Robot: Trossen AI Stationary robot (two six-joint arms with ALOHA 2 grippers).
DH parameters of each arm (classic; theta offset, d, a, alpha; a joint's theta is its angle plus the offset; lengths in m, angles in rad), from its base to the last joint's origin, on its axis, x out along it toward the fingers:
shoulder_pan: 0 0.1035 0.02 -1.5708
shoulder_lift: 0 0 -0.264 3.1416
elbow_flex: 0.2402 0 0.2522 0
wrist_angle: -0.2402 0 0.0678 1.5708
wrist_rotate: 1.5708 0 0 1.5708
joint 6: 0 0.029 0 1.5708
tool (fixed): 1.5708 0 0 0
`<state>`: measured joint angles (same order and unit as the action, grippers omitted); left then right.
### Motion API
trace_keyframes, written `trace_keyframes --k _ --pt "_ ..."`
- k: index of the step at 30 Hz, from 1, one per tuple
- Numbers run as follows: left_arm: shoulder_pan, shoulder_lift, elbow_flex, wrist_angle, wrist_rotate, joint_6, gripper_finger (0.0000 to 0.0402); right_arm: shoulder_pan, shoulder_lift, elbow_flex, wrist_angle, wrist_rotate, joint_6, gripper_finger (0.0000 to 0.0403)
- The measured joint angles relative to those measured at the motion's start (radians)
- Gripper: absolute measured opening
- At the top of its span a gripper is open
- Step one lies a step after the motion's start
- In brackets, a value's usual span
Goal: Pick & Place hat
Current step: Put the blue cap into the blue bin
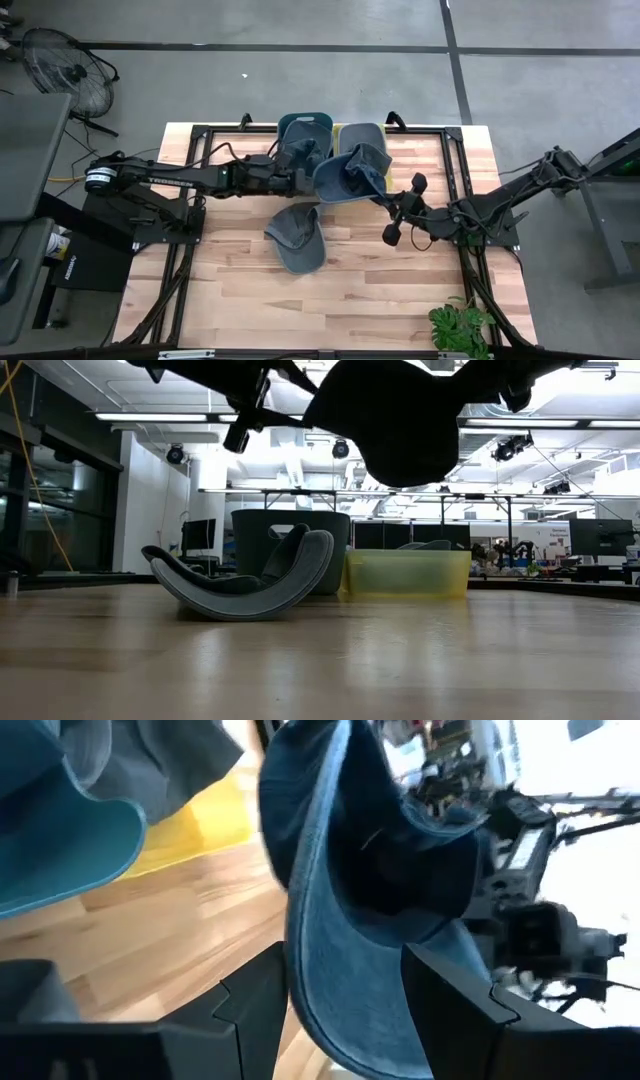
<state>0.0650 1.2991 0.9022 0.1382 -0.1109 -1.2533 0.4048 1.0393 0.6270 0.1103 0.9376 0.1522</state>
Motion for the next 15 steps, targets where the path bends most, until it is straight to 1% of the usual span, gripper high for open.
trace_keyframes --k 4,6,15 --pt "0.0 0.01 -0.001 0.001 -0.016 -0.009 0.0191 -0.02 0.0 0.0 0.01 -0.048 -0.003 0.0003" --pt "0.0 0.009 -0.001 0.028 -0.017 -0.009 0.0191 -0.033 0.0 0.0 0.011 -0.065 -0.003 0.0003" --pt "0.0 0.008 0.001 0.046 -0.015 -0.009 0.0191 -0.09 0.0 0.0 0.077 -0.134 -0.098 0.0003"
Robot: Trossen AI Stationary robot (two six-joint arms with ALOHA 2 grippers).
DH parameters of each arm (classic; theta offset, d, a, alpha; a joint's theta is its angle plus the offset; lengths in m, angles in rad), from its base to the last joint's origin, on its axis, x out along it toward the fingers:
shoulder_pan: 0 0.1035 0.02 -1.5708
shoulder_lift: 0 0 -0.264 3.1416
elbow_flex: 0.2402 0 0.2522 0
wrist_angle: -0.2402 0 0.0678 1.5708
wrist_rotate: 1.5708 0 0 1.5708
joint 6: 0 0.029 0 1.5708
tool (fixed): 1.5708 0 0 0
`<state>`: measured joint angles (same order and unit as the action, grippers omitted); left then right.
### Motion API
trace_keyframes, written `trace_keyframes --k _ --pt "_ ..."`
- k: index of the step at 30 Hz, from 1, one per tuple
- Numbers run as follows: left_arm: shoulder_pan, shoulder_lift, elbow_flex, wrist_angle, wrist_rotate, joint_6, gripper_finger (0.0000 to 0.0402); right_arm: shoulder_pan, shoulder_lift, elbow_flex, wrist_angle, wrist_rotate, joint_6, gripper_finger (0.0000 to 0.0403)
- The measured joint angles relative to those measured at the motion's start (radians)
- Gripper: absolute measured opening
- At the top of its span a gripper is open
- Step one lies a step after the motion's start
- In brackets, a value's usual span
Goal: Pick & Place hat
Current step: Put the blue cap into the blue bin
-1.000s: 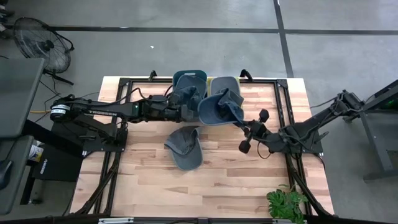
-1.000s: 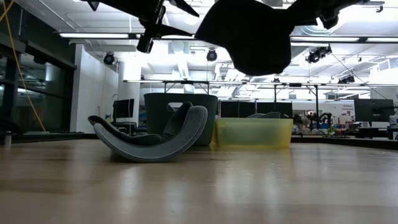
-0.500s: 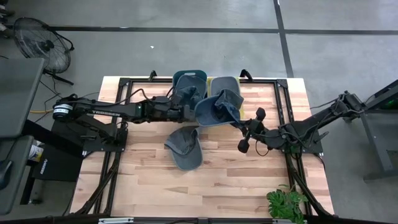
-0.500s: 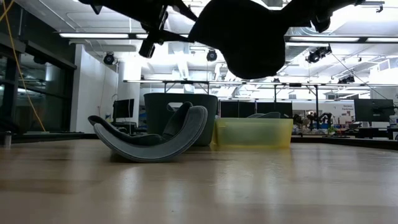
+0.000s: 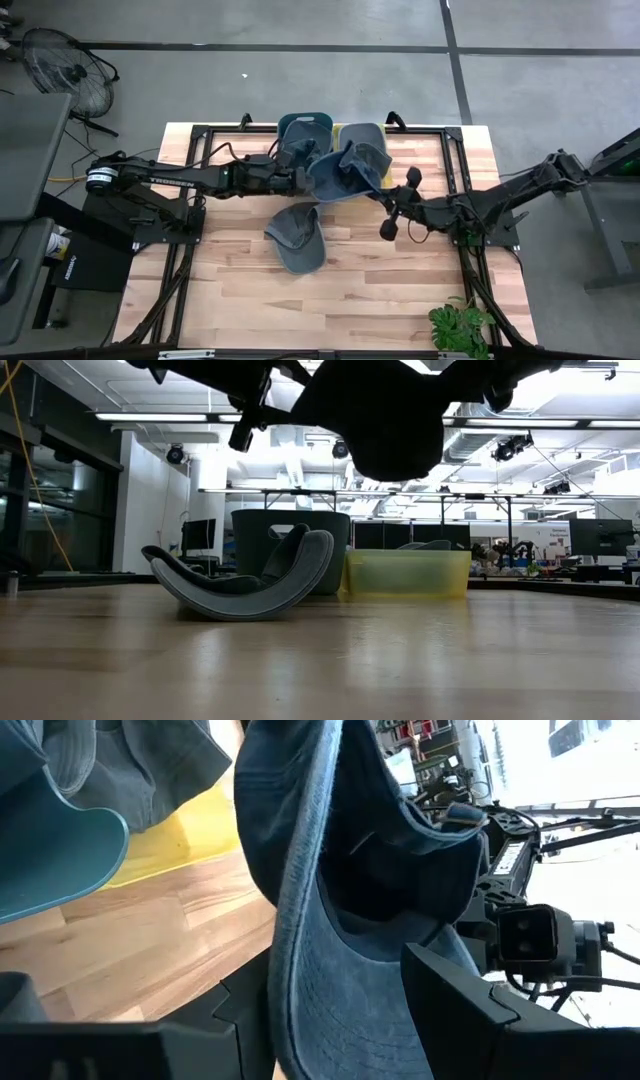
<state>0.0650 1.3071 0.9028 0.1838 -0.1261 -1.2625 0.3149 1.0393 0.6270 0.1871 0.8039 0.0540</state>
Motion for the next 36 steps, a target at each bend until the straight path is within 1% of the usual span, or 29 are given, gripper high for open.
trace_keyframes --k 4,8,11,13,16,17,22,25,29,36 --pt "0.0 0.0 0.0 0.0 0.0 -0.001 0.0188 -0.028 0.0 0.0 0.0 -0.004 -0.014 0.0003" --pt "0.0 0.0 0.0 0.0 0.0 -0.003 0.0162 -0.05 0.0 0.0 0.0 -0.049 -0.013 0.0003" --pt "0.0 0.0 0.0 0.0 -0.005 -0.003 0.0124 -0.054 0.0 0.0 0.0 -0.073 -0.022 0.0003" --pt "0.0 0.0 0.0 -0.001 -0.014 -0.002 0.0089 -0.054 0.0 0.0 0.0 -0.074 -0.034 0.0003" --pt "0.0 0.0 0.0 0.0 -0.023 0.013 0.0025 -0.054 0.0 0.0 0.0 -0.081 -0.035 0.0003" --pt "0.0 0.0 0.0 0.002 -0.024 0.025 0.0015 -0.054 0.0 0.0 -0.004 -0.082 -0.036 0.0003" --pt "0.0 -0.001 0.0 -0.003 -0.036 0.029 0.0013 -0.054 0.0 0.0 -0.009 -0.114 -0.037 0.0008" --pt "0.0 -0.001 0.0 -0.005 -0.038 0.035 0.0008 -0.054 0.0 0.0 -0.01 -0.139 -0.037 0.0026" --pt "0.0 -0.001 0.0 -0.005 -0.039 0.053 0.0007 -0.053 0.0 0.0 -0.01 -0.21 -0.033 0.0053" --pt "0.0 0.0 0.0 -0.007 -0.053 0.069 0.0006 -0.053 -0.019 0.0 -0.01 -0.22 0.075 0.0094"
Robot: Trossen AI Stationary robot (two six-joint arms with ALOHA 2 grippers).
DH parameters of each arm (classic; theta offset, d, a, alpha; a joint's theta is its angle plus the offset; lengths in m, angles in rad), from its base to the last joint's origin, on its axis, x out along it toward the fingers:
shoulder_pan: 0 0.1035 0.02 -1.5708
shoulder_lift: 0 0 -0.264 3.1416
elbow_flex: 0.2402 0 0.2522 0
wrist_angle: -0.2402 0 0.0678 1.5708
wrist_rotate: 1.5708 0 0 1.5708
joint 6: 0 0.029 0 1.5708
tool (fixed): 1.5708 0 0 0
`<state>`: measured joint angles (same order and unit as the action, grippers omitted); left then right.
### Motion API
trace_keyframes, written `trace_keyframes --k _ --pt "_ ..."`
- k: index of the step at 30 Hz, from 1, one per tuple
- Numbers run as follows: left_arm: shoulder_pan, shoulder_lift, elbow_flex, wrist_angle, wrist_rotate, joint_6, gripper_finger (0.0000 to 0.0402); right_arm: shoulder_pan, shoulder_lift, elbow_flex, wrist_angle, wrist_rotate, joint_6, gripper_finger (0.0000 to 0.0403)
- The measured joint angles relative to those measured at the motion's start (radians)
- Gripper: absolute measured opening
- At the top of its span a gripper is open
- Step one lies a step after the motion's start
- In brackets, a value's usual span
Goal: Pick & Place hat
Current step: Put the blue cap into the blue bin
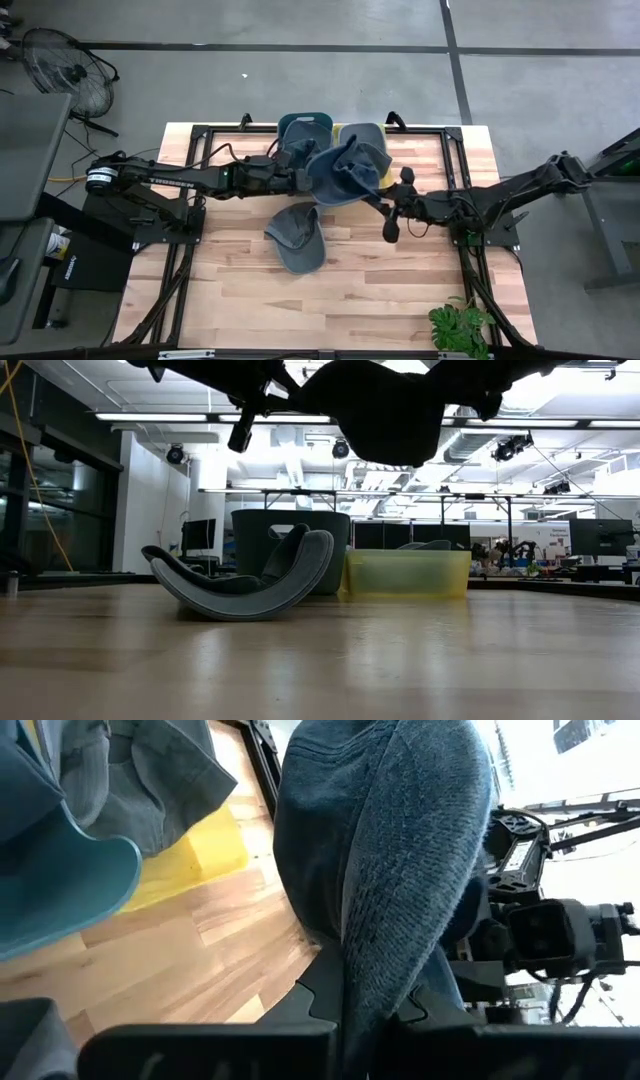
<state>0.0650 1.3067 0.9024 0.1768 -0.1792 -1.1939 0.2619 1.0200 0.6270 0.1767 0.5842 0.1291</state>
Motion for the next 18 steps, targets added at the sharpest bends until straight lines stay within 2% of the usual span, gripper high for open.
trace_keyframes --k 7,14,18 --pt "0.014 0.001 0.0 -0.008 -0.025 0.021 0.0006 0.0 -0.087 0.0 -0.046 -0.034 0.117 0.0145" --pt "0.05 0.001 0.0 -0.007 0.04 0.042 0.0006 0.0 -0.154 0.0 -0.083 -0.148 0.188 0.0198" --pt "0.066 0.002 -0.001 -0.003 0.093 0.064 0.0006 0.0 -0.187 0.0 -0.083 -0.125 0.192 0.0215"
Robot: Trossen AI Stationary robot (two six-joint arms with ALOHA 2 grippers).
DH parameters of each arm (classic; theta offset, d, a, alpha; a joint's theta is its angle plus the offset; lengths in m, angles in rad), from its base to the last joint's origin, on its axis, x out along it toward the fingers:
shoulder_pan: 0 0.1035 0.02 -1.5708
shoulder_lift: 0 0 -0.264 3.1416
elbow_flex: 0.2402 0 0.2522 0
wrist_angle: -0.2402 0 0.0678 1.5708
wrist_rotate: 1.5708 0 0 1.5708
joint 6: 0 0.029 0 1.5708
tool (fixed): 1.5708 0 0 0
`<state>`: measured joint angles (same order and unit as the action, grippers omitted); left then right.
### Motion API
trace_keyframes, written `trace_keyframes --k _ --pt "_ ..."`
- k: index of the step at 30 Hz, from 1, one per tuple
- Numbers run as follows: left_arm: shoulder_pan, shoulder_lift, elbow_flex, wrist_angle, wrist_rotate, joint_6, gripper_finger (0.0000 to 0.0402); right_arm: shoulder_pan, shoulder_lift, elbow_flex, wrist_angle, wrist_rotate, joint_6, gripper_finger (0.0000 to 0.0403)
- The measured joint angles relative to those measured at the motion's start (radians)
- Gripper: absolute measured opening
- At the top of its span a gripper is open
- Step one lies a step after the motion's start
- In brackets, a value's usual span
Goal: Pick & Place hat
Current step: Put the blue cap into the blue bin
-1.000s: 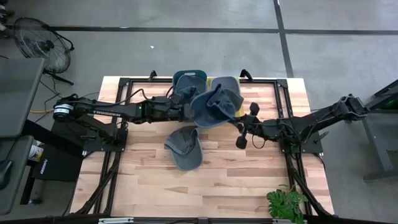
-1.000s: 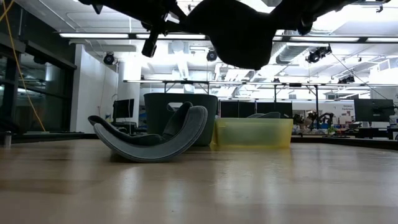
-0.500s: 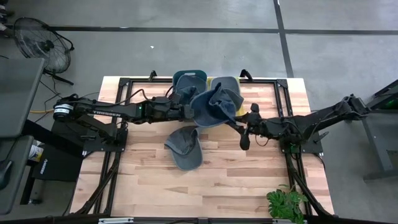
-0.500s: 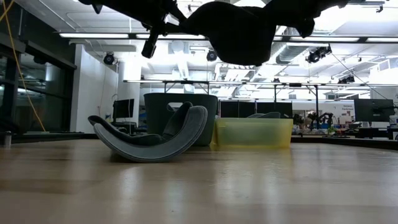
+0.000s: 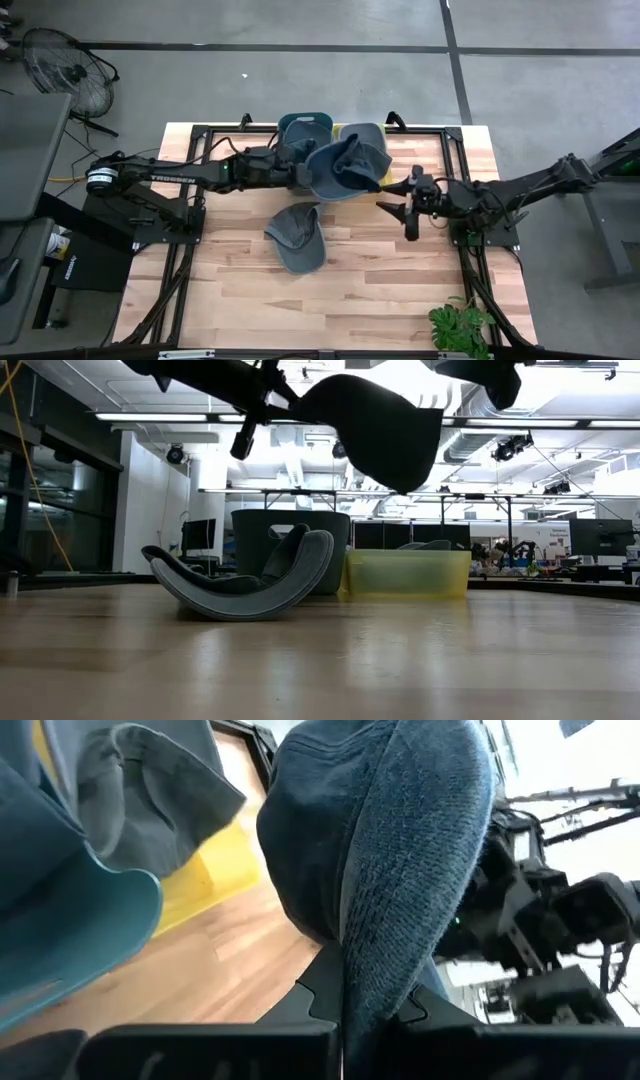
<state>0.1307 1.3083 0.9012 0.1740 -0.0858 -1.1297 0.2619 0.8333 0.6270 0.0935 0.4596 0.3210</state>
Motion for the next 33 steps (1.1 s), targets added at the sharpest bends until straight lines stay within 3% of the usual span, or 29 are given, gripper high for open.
trace_keyframes --k 8,11,18,23,28,33 --pt "0.003 0.0 0.0 0.004 0.165 0.083 0.0006 0.0 -0.086 0.0 -0.016 0.179 -0.068 0.0218" --pt "0.003 0.0 0.0 0.025 0.248 0.115 0.0006 -0.01 -0.117 0.0 -0.063 0.178 -0.08 0.0218" --pt "0.034 -0.001 0.0 0.09 0.5 0.147 0.0006 -0.095 -0.142 0.0 -0.167 -0.068 -0.015 0.0218" --pt "0.068 -0.001 0.0 0.087 0.632 0.158 0.0005 -0.148 -0.142 0.0 -0.158 -0.161 -0.063 0.0218" --pt "0.088 -0.001 0.0 0.086 0.716 0.16 0.0005 -0.214 -0.139 0.0 -0.158 -0.285 -0.113 0.0218" --pt "0.085 -0.001 0.0 0.086 0.731 0.165 0.0005 -0.284 -0.129 0.0 -0.157 -0.399 -0.114 0.0218"
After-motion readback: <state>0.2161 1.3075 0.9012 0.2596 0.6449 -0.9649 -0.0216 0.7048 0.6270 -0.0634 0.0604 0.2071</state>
